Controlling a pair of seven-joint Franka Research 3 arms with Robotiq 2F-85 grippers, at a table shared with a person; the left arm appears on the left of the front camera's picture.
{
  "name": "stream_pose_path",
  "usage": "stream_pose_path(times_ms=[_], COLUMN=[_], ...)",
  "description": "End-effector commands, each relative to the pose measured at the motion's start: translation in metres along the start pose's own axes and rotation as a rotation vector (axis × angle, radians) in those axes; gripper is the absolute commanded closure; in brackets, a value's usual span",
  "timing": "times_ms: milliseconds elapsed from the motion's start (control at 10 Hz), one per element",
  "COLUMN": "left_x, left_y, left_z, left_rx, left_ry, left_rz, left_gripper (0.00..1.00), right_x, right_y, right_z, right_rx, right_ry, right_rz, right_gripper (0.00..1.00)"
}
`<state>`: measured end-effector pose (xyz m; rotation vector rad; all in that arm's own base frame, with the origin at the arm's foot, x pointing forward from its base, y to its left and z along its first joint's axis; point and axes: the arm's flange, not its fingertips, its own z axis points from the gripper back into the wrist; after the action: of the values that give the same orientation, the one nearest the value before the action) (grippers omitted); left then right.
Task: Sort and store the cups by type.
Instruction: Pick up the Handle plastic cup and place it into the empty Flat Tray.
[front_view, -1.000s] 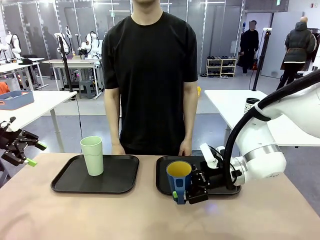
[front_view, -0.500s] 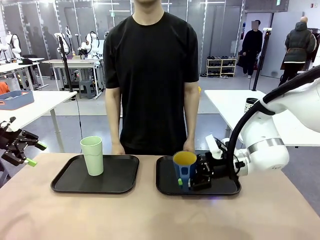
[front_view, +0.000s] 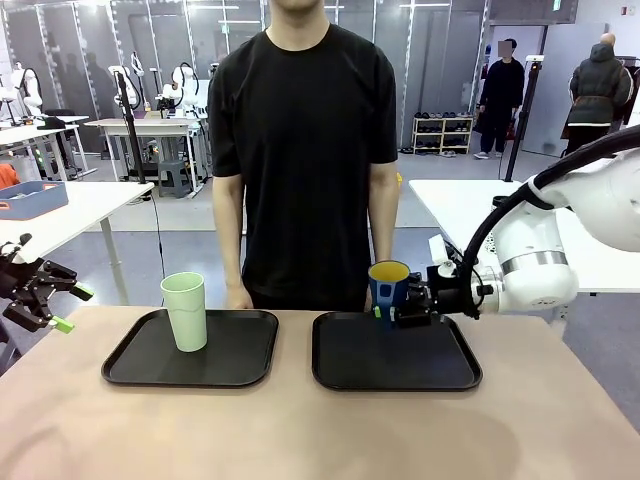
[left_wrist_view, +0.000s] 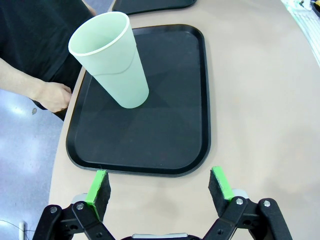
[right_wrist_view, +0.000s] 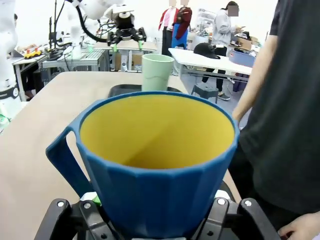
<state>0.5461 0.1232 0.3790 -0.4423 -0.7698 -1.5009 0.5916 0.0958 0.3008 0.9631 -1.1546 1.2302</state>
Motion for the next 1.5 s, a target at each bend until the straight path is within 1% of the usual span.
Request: stream_pose_path(times_ms=[0,300,500,800,1000,1200,1300,1400], left_x=[0.001,0.001,0.001,0.001,0.001,0.001,0.001,0.001], left_y=[0.002,0.002,0.002,0.002,0.002,0.002,0.002,0.002], left_z=[0.001,0.001,0.001,0.001,0.001,0.001,0.001,0.001], left_rx=[0.006,0.006,0.006,0.006,0.006,0.006,0.006,0.006], left_ry=[-0.028,-0.028,-0.028,-0.028,-0.028,-0.028,-0.028,-0.028], left_rz=[-0.009,-0.009,-0.009,-0.009,-0.009,-0.009,-0.009,-0.009], left_gripper=[0.00,0.00,0.00,0.00,0.00,0.00,0.00,0.00], right_x=[0.003,0.000,-0.011,-0.043,-0.066,-0.088,-0.095,-0.100], right_y=[-0.011,-0.012,-0.009,-0.006,-0.010,-0.014,-0.014,-0.014], right_z=[0.000,0.008,0.010,0.007,0.002,-0.005,-0.006,-0.008], right_rx=[-0.021,-0.042,-0.059,-0.031,-0.035,-0.051,-0.045,-0.037], right_ry=[-0.035,-0.047,-0.047,-0.044,-0.028,-0.064,-0.070,-0.097], right_rz=[-0.046,-0.056,-0.067,-0.082,-0.065,-0.069,-0.066,-0.069], right_gripper=[0.31,0.31,0.31,0.31,0.31,0.31,0.31,0.31])
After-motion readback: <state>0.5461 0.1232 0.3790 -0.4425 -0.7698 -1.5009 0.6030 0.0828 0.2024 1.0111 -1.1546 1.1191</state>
